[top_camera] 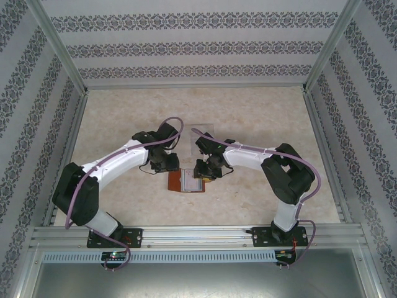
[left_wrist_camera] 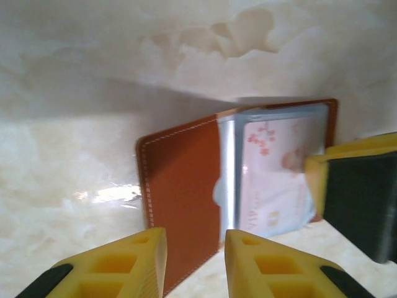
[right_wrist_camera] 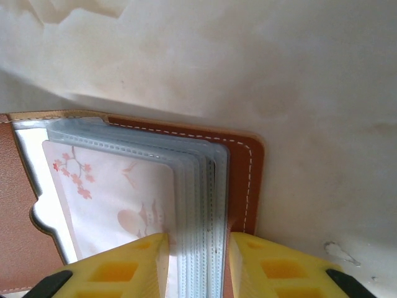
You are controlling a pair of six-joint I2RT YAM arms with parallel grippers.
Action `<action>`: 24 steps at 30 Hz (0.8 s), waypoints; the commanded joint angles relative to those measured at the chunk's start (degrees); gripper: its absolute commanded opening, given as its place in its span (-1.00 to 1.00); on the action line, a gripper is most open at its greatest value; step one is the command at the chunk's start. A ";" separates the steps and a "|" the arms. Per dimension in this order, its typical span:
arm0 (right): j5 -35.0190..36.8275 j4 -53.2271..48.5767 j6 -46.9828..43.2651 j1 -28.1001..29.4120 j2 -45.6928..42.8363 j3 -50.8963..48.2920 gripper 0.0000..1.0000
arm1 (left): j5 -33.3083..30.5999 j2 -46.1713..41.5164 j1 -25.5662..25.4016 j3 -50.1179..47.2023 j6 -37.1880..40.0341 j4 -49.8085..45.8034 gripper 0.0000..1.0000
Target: Take the credit cards out of the card holder
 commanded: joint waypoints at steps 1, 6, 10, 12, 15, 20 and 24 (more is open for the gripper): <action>0.16 -1.74 0.44 0.62 -0.18 -1.18 -0.36 | 4.45 -0.20 0.37 0.82 -2.37 1.50 -0.43; -0.20 -1.49 0.32 0.62 -0.12 -0.94 -0.36 | 8.30 2.77 0.14 -0.28 -3.57 5.71 -0.50; -0.28 -2.19 -0.38 0.58 0.07 -0.23 -0.33 | 9.86 4.23 0.19 -2.48 -4.29 9.78 -0.50; -0.58 -2.24 -0.60 0.55 0.02 -0.10 -0.28 | 10.84 5.40 0.14 -3.51 -4.69 11.32 -0.50; -0.75 -2.55 -1.20 0.39 -0.07 0.38 -0.27 | 11.54 6.24 0.17 -5.53 -5.58 14.11 -0.51; -0.72 -3.21 -1.62 0.12 0.11 1.00 -0.27 | 10.22 7.46 0.17 -8.05 -5.42 15.68 -0.58; -0.87 -3.54 -1.77 0.01 0.19 1.05 -0.27 | 10.61 7.85 0.19 -10.17 -5.30 18.53 -0.56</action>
